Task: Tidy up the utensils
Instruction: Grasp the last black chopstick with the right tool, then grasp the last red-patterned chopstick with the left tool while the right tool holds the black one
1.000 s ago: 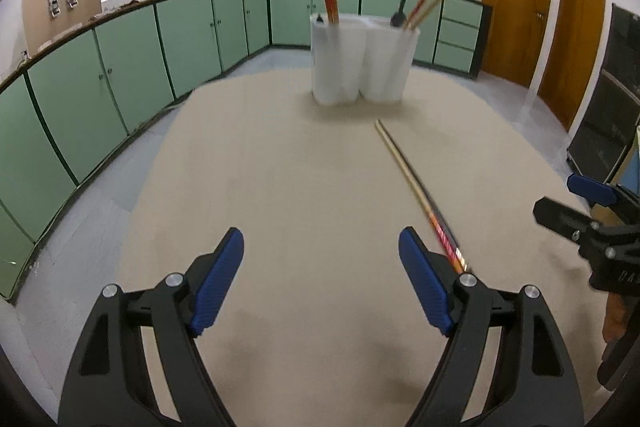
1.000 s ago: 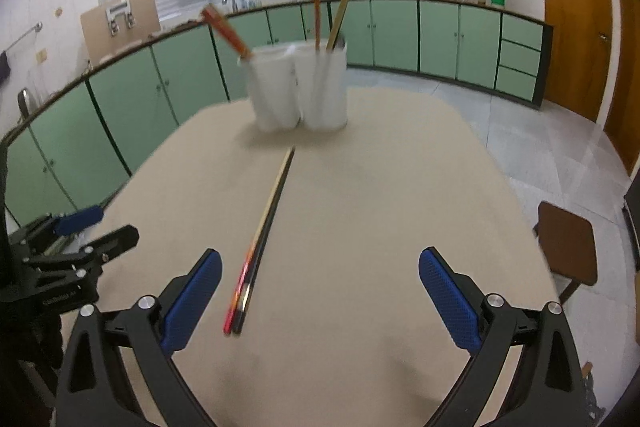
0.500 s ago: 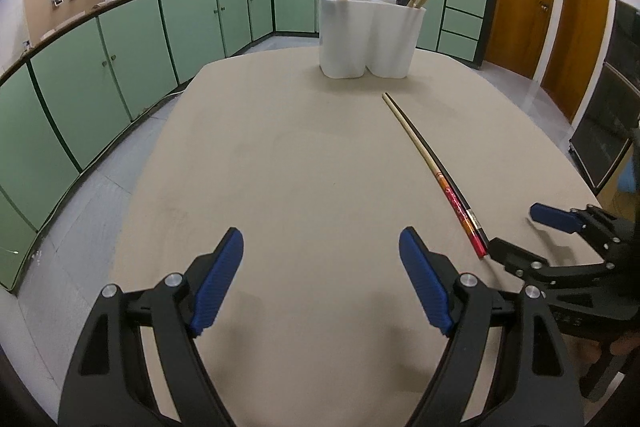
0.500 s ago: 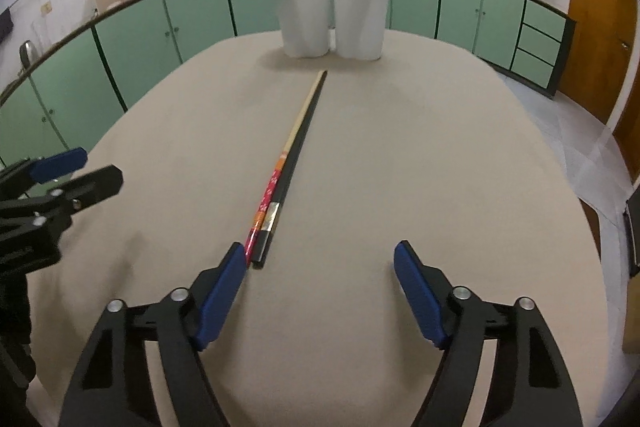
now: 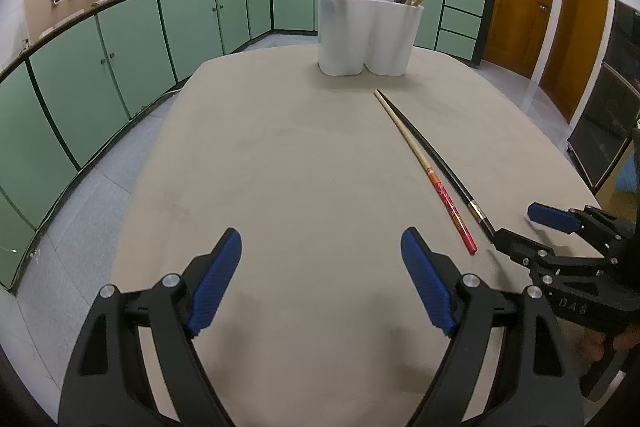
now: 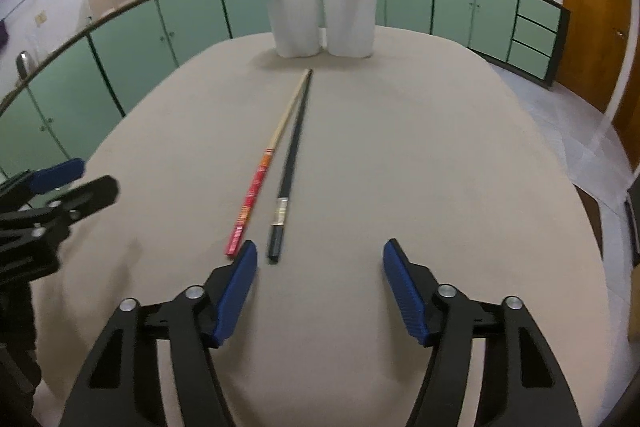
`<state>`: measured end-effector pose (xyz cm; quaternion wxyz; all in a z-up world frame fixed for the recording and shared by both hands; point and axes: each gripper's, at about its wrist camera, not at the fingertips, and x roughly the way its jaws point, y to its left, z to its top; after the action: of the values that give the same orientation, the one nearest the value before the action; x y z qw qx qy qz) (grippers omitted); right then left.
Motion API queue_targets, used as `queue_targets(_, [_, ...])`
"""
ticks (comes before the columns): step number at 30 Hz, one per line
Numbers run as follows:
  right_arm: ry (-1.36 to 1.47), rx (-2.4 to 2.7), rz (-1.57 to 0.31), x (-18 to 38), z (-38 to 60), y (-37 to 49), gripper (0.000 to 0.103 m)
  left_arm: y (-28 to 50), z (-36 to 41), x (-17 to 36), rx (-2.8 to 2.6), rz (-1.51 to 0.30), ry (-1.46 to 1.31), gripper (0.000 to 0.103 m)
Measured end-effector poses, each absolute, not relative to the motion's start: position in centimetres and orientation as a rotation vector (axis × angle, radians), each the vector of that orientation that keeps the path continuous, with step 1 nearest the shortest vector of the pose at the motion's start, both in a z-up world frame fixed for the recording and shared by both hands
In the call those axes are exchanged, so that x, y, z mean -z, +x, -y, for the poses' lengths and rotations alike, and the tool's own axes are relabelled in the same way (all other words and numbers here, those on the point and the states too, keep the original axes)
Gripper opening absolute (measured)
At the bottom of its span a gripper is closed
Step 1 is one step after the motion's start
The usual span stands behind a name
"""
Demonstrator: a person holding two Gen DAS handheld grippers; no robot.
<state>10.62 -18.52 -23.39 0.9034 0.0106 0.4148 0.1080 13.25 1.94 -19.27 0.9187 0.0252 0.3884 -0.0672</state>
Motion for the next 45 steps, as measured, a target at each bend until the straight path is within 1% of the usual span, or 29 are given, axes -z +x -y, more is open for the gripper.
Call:
queue_targets(2, [0.016, -0.232, -0.864, 23.7, 18.0, 10.7, 0.048, 13.2, -1.8, 19.4, 0.139, -0.801, 0.053, 0.080])
queue_targets(4, [0.003, -0.236, -0.859, 23.6, 17.6, 10.7, 0.044, 13.2, -1.8, 19.4, 0.139, -0.802, 0.056, 0.080])
queue_targets(6, [-0.009, -0.229, -0.857, 23.6, 17.3, 10.7, 0.033, 13.2, -1.8, 19.4, 0.137, -0.804, 0.058, 0.080])
queue_targets(7, [-0.013, -0.230, -0.856, 23.6, 17.2, 10.7, 0.031, 13.2, -1.7, 19.5, 0.136, -0.807, 0.058, 0.080])
queue_targets(9, [-0.017, -0.238, -0.855, 23.6, 17.0, 10.8, 0.019, 13.3, -1.7, 19.6, 0.134, -0.812, 0.052, 0.080])
queue_targets(10, [-0.019, -0.241, -0.855, 23.6, 17.0, 10.8, 0.016, 13.4, -1.6, 19.6, 0.135, -0.814, 0.049, 0.080])
queue_targets(11, [-0.020, -0.248, -0.855, 23.6, 16.9, 10.8, 0.008, 13.4, -1.6, 19.7, 0.138, -0.818, 0.046, 0.080])
queue_targets(12, [-0.021, -0.251, -0.854, 23.6, 16.9, 10.7, 0.007, 13.5, -1.3, 19.8, 0.142, -0.823, 0.046, 0.080])
queue_targets(23, [0.053, -0.163, -0.809, 22.9, 21.2, 9.7, 0.006, 13.5, 3.2, 20.9, 0.217, -0.849, 0.036, 0.079])
queue_targets(27, [0.096, -0.139, -0.826, 23.3, 23.4, 9.4, 0.006, 13.6, 5.2, 21.7, 0.234, -0.865, 0.045, 0.075])
queue_targets(29, [0.116, -0.136, -0.833, 23.5, 24.1, 9.3, 0.006, 13.9, 6.0, 22.3, 0.228, -0.879, 0.050, 0.070])
queue_targets(31, [0.123, -0.134, -0.831, 23.5, 24.6, 9.3, 0.006, 14.2, 6.4, 22.8, 0.224, -0.897, 0.045, 0.062])
queue_targets(33, [0.126, -0.138, -0.827, 23.3, 24.8, 9.3, 0.006, 14.3, 6.8, 23.0, 0.212, -0.900, 0.049, 0.061])
queue_targets(35, [0.128, -0.141, -0.824, 23.3, 24.9, 9.3, 0.006, 14.4, 7.1, 23.0, 0.205, -0.898, 0.059, 0.057])
queue_targets(38, [0.138, -0.145, -0.826, 23.3, 25.0, 9.4, 0.006, 14.6, 7.5, 23.0, 0.194, -0.897, 0.059, 0.047])
queue_targets(40, [0.139, -0.147, -0.826, 23.4, 25.0, 9.2, 0.006, 14.6, 7.7, 22.9, 0.194, -0.893, 0.058, 0.034])
queue_targets(41, [0.139, -0.148, -0.826, 23.4, 25.0, 9.2, 0.006, 14.6, 7.8, 22.9, 0.194, -0.890, 0.060, 0.031])
queue_targets(43, [0.139, -0.149, -0.825, 23.3, 25.0, 9.3, 0.006, 14.6, 7.9, 22.8, 0.197, -0.888, 0.054, 0.016])
queue_targets(45, [0.140, -0.149, -0.824, 23.3, 25.1, 9.3, 0.006, 14.6, 7.8, 22.8, 0.200, -0.886, 0.041, 0.007])
